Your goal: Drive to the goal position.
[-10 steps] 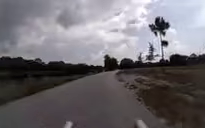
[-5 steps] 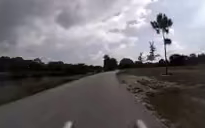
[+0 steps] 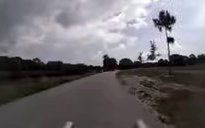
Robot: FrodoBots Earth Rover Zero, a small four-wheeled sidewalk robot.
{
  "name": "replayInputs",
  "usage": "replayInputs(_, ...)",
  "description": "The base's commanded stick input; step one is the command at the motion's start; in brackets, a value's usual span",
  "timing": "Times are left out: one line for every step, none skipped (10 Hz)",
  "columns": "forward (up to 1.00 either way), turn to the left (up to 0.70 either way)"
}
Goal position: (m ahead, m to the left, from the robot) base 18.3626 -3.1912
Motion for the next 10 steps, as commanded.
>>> replayInputs(0.85,0.00)
replayInputs(0.85,0.00)
replayInputs(0.85,0.00)
replayInputs(0.85,0.00)
replayInputs(0.85,0.00)
replayInputs(0.85,0.00)
replayInputs(0.85,0.00)
replayInputs(0.85,0.00)
replayInputs(0.85,0.00)
replayInputs(0.85,0.00)
